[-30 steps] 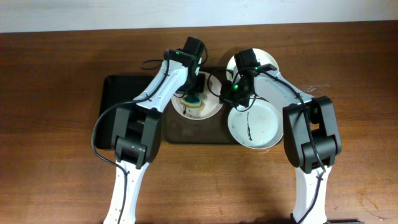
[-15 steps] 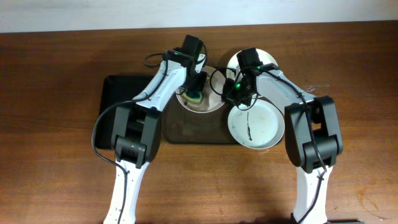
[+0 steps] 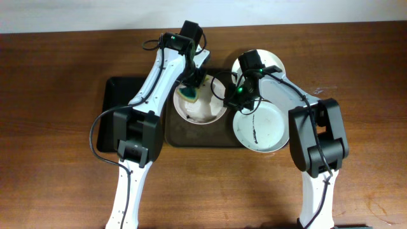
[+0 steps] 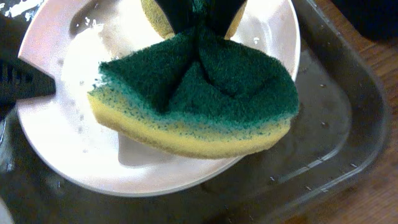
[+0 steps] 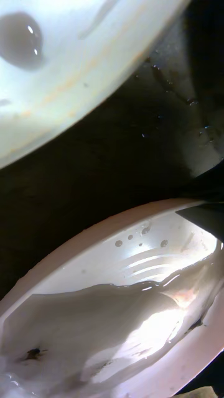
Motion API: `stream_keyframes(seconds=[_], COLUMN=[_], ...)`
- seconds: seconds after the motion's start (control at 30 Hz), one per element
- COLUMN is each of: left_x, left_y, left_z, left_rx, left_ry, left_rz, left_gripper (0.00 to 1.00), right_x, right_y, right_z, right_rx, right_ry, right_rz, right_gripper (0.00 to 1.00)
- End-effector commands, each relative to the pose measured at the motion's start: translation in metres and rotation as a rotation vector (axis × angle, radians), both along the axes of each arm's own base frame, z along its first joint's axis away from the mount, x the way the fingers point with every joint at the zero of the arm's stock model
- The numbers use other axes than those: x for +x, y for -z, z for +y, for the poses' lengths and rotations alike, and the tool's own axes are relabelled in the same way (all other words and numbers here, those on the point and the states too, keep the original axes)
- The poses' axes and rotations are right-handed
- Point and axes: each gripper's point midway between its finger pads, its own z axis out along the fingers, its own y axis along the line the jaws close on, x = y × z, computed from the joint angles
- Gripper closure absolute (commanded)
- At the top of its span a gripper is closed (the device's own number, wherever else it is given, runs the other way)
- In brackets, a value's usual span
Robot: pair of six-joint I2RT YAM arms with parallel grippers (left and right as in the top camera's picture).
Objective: Clean dirty plates on tray and stack at the side
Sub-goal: 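Scrub the left plate with the sponge while the right gripper holds it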
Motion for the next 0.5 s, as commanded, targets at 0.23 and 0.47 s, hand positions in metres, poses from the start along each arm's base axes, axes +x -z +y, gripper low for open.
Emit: stream_keyframes(seconds=[0.23,0.47], left_x=[0.002,-0.006], left_y=[0.108,0.109], left_z=[0.003,0.024], left_rx=[0.095,0.46], left_ry=[0.238,0.251], left_rz=[0.039,-0.003], left_gripper=[1.0,1.0], right_x=[-0.009,-0.009], right_y=[0.017,0.017], right_z=[-0.007,-0.007], right_rx=[-0.034,-0.034], right_ry=[-0.008,-0.008], right_rz=[0.036,0.036], right_gripper=[0.96,0.96])
